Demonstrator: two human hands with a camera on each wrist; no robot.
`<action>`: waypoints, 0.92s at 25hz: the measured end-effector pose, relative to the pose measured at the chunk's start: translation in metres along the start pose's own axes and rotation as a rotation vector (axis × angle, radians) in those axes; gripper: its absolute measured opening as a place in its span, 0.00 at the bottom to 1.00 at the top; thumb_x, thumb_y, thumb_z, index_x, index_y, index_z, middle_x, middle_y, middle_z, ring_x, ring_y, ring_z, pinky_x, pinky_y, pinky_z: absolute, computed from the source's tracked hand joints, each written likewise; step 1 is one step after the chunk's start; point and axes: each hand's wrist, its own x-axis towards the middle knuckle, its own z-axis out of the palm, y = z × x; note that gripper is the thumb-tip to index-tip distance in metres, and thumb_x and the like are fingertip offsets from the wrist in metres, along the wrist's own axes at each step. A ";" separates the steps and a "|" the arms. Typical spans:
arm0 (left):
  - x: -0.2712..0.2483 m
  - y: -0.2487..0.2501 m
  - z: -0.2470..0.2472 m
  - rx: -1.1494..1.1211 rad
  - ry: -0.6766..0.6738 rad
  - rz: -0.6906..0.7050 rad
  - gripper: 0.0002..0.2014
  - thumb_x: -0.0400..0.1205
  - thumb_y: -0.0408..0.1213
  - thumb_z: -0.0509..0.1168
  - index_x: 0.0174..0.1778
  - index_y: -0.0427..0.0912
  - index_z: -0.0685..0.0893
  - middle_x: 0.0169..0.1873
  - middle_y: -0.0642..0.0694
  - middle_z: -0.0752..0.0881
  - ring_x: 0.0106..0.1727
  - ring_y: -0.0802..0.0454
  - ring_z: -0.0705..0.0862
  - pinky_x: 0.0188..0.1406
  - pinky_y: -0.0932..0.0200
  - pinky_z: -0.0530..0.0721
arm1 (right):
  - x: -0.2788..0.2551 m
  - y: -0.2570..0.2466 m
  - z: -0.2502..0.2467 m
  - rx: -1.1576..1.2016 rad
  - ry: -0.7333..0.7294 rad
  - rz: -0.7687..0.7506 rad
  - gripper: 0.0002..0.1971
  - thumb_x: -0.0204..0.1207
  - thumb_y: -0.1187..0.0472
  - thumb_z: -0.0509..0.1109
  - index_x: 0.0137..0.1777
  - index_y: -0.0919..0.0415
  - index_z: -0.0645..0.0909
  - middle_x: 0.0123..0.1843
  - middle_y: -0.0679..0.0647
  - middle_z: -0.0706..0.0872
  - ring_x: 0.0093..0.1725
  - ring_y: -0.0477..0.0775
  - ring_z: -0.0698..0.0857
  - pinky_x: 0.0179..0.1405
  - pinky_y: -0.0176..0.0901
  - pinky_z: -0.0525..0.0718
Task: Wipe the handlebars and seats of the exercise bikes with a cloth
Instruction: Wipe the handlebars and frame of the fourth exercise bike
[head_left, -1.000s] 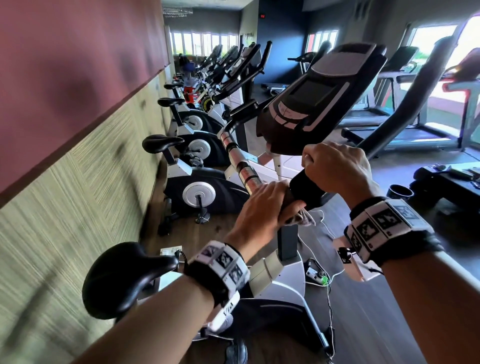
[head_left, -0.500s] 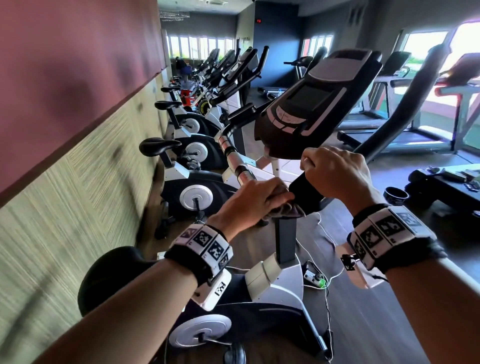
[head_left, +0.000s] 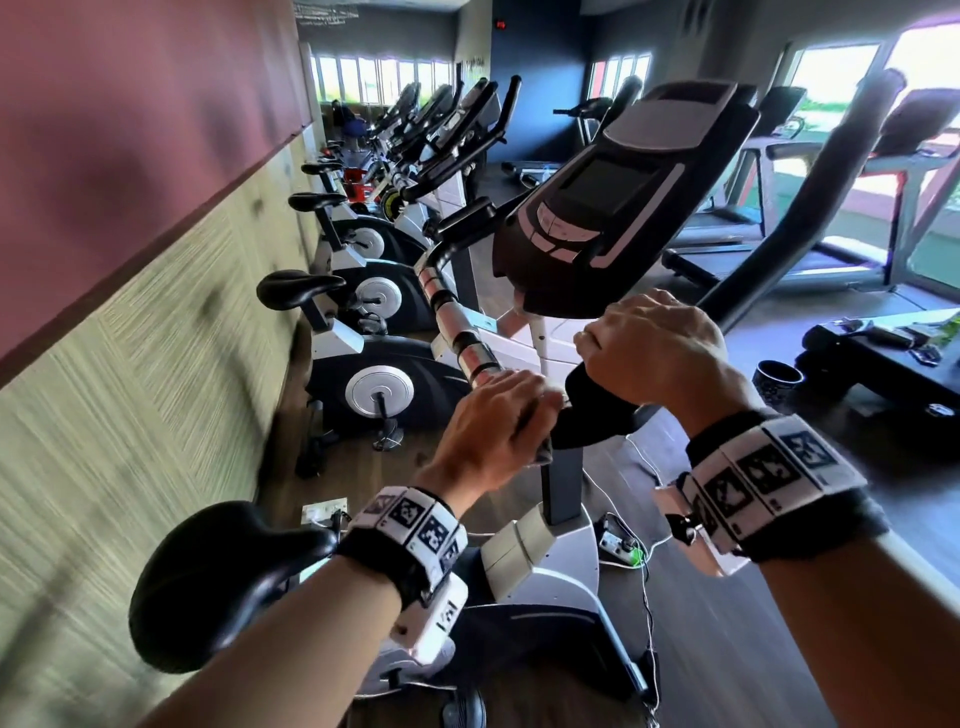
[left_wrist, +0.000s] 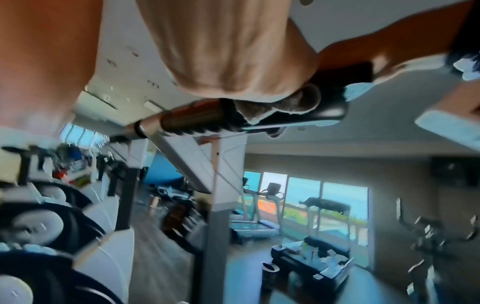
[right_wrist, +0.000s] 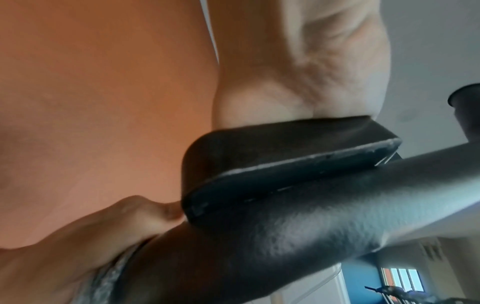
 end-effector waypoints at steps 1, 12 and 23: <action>0.003 -0.014 -0.003 0.026 -0.018 0.057 0.19 0.91 0.48 0.54 0.55 0.40 0.87 0.49 0.47 0.89 0.54 0.51 0.86 0.59 0.46 0.84 | -0.002 0.000 0.003 -0.004 0.043 -0.006 0.25 0.90 0.46 0.48 0.57 0.49 0.88 0.63 0.49 0.88 0.71 0.54 0.81 0.70 0.51 0.73; 0.003 -0.043 -0.004 -0.068 0.077 0.043 0.15 0.90 0.37 0.56 0.60 0.36 0.87 0.57 0.44 0.89 0.63 0.46 0.85 0.69 0.46 0.82 | -0.004 -0.002 0.011 0.023 0.142 0.027 0.25 0.89 0.42 0.48 0.52 0.46 0.88 0.60 0.46 0.89 0.68 0.53 0.82 0.64 0.49 0.76; 0.033 -0.072 -0.010 -0.083 -0.002 0.043 0.19 0.88 0.45 0.53 0.50 0.39 0.87 0.45 0.49 0.88 0.51 0.47 0.86 0.59 0.41 0.82 | 0.007 -0.002 0.010 0.011 -0.057 0.048 0.24 0.89 0.40 0.45 0.62 0.42 0.84 0.67 0.46 0.82 0.74 0.54 0.72 0.72 0.56 0.67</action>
